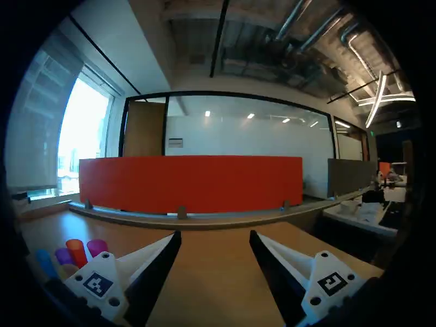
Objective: Pour water
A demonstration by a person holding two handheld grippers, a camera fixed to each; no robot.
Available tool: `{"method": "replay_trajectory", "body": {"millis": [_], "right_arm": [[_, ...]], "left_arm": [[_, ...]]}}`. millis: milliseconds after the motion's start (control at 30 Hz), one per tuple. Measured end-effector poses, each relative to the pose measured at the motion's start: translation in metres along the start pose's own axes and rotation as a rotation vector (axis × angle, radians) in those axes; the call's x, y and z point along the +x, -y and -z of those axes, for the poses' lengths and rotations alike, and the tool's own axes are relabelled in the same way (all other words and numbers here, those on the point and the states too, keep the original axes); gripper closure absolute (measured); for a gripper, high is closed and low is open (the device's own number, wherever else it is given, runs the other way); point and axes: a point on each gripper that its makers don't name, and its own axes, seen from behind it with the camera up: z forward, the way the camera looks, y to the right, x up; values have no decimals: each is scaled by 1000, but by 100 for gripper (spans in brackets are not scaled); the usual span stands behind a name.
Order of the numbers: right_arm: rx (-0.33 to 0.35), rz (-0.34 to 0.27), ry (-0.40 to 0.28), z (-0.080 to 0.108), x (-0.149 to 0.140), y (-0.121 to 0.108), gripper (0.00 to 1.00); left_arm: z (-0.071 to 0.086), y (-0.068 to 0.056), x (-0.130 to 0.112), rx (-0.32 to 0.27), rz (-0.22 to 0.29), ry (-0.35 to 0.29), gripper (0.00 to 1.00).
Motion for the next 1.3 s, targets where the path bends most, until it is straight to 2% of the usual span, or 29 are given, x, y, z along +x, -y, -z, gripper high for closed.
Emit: {"method": "replay_trajectory", "body": {"millis": [167, 400, 667, 1300], "right_arm": [[-13, -9, 5, 2, 2, -6, 3], [-17, -3, 30, -3, -6, -6, 3], [-5, 15, 27, -6, -1, 1, 3], [-4, 27, 27, -1, 2, 3, 3]], "left_arm": [[0, -1, -3, 18, 28, -7, 12], [7, -3, -14, 34, 0, 2, 12], [9, -8, -28, 33, 38, 8, 12], [9, -1, -58, 50, 52, 38, 12]]}}
